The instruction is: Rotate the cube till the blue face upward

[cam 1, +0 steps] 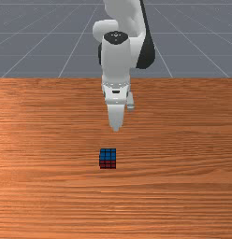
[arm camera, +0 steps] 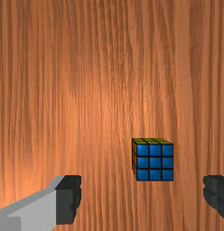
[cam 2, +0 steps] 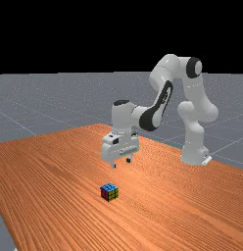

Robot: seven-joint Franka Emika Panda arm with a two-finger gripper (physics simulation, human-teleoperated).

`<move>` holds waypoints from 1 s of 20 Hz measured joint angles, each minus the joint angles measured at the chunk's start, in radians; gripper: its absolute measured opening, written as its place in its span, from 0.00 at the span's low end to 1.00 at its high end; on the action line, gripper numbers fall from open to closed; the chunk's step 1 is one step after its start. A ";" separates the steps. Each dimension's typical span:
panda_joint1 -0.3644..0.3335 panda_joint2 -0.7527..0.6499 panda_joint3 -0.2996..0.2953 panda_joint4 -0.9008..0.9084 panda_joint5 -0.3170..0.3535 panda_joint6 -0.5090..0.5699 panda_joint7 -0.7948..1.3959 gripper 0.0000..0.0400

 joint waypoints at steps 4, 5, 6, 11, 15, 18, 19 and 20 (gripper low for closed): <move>0.004 -0.001 -0.006 0.000 0.005 -0.006 0.036 0.92; 0.005 -0.001 -0.007 0.000 0.005 -0.007 0.040 0.95; 0.003 -0.041 -0.017 -0.055 0.006 -0.001 0.056 0.58; 0.001 -0.105 -0.061 -0.118 0.004 -0.021 0.220 0.05; 0.024 -0.102 -0.081 -0.107 0.005 -0.050 0.378 0.01; 0.038 -0.096 -0.096 -0.093 0.009 -0.073 0.492 0.00; 0.043 -0.094 -0.101 -0.088 0.011 -0.081 0.530 0.00; 0.047 -0.091 -0.105 -0.084 0.013 -0.089 0.567 0.00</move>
